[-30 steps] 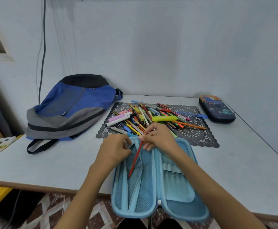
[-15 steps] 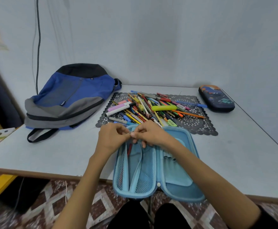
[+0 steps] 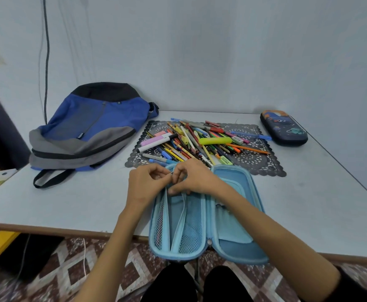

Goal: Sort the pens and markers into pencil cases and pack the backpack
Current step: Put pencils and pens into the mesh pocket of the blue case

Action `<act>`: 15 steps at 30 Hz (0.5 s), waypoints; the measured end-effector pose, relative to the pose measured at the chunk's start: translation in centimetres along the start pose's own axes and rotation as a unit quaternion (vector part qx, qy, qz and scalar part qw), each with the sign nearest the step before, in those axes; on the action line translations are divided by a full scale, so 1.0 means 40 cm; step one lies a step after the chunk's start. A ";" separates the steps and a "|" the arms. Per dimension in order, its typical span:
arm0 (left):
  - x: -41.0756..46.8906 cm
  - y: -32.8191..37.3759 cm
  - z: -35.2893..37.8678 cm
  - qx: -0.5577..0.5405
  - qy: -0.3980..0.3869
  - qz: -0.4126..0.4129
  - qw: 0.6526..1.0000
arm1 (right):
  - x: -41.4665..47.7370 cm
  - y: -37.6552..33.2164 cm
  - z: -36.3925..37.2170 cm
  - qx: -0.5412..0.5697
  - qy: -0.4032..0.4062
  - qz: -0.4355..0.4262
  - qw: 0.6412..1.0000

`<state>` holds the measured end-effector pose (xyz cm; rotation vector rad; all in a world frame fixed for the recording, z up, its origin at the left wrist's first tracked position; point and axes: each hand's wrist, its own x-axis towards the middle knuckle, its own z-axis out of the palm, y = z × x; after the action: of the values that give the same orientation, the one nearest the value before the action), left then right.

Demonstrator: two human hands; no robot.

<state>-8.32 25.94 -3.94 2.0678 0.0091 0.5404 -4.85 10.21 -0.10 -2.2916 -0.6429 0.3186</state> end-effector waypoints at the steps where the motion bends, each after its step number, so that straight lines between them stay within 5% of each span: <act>1: 0.000 -0.002 0.000 -0.003 -0.001 0.003 1.000 | 0.002 0.000 -0.018 0.035 -0.002 0.002 0.999; 6: -0.004 -0.015 0.004 -0.025 0.007 0.007 1.000 | 0.058 0.045 -0.108 -0.007 0.162 0.042 0.986; 15: -0.015 -0.012 0.006 -0.045 0.017 0.016 0.999 | 0.111 0.085 -0.096 -0.177 0.183 0.062 0.965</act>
<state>-8.66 25.86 -4.69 1.9744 -0.0270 0.5857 1.65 8.24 0.05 -2.6442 -0.3884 -0.1779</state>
